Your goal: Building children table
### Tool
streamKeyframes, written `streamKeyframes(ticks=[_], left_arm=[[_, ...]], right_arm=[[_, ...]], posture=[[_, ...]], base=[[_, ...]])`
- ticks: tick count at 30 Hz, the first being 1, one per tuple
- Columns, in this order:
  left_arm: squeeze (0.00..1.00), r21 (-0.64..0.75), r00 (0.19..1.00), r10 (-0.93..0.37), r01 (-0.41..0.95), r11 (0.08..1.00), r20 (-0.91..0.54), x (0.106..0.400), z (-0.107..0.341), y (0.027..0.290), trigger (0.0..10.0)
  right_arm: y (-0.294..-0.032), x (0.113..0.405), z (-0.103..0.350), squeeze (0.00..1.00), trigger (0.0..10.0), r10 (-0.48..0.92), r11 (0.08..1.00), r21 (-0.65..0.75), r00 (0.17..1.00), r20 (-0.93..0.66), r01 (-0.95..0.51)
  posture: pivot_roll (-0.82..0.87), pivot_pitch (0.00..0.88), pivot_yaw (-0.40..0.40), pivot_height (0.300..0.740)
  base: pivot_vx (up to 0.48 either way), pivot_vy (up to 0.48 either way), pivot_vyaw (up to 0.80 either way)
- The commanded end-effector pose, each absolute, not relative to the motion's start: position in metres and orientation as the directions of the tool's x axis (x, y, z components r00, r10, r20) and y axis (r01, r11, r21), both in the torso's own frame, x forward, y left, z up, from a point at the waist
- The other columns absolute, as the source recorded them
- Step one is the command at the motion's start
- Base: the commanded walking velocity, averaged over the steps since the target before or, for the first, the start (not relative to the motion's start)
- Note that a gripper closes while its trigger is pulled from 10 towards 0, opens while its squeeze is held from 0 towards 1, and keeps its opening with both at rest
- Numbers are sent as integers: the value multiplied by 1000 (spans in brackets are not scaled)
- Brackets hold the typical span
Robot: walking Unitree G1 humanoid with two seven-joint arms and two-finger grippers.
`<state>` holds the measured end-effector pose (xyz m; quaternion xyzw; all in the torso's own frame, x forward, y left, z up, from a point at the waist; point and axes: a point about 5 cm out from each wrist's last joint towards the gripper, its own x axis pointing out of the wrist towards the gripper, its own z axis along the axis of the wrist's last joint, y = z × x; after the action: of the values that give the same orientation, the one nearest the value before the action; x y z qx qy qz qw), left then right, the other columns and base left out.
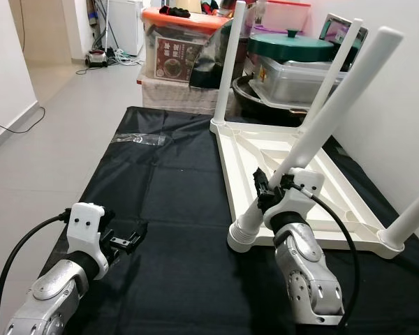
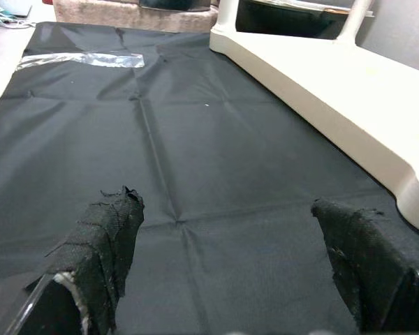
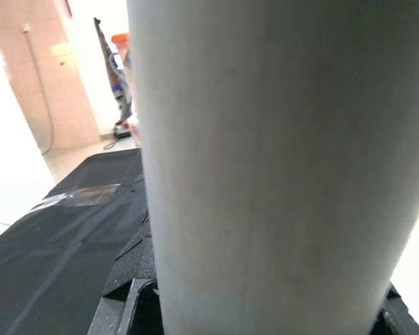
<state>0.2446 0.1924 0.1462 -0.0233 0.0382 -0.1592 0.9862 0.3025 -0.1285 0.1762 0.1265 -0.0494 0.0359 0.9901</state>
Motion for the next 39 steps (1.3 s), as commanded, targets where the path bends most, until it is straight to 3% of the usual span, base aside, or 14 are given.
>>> streamKeyframes(ticks=[1,17,34,39], left_arm=[[0,-73,938,-340,335,939,-63,242,146,188,10000],[0,-82,933,-355,350,933,-54,242,147,185,10000],[0,-52,954,-287,284,958,-85,249,143,194,10000],[0,-53,959,-270,266,963,-90,249,141,195,10000]], right_arm=[[-118,300,163,0,10000,173,953,248,984,32,-176],[-113,293,154,0,10000,297,935,202,955,0,-290],[-122,308,154,0,10000,262,950,174,965,0,-258],[-113,320,156,0,10000,259,950,178,966,16,-258]], posture=[[122,0,-143,740],[115,0,-143,740],[116,0,-143,740],[120,0,-144,740]], base=[[-480,0,0],[-480,0,0],[0,0,0],[0,0,0]])
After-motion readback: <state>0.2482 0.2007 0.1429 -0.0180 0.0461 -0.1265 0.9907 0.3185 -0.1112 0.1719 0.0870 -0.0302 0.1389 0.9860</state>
